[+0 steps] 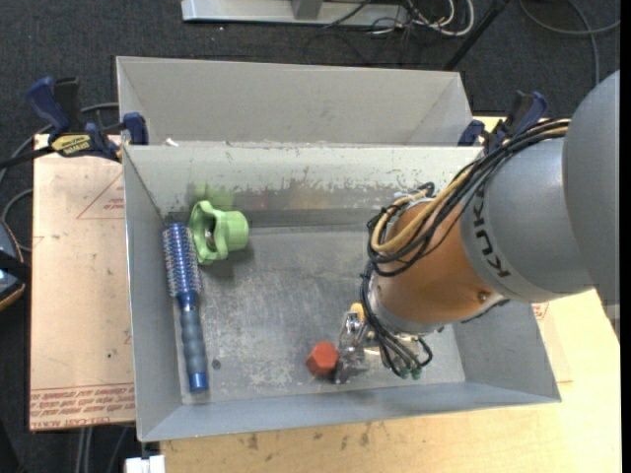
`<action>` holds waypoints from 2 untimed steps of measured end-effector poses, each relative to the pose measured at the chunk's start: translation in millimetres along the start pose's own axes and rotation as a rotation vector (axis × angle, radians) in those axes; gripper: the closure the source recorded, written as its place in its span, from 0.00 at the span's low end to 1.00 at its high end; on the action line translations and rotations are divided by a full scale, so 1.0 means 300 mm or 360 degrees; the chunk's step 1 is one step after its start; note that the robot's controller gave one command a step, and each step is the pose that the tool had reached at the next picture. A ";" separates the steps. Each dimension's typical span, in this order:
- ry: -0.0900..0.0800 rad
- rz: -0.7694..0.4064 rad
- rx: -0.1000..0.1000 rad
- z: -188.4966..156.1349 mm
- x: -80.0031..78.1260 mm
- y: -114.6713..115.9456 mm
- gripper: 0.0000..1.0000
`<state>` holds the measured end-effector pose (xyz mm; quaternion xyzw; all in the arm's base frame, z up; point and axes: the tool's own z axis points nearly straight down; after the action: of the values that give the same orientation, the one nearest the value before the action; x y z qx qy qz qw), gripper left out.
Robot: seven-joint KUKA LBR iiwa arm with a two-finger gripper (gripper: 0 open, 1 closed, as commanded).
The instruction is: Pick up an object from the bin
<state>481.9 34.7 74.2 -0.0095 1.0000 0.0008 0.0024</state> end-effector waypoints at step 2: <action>0.0006 -0.0032 0.0000 -0.066 -0.002 0.022 0.00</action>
Offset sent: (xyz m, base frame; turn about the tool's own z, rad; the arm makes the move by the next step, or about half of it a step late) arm -0.0001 0.0063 0.0203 -0.0218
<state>482.1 41.3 94.0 -0.0197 0.9998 0.0006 0.0004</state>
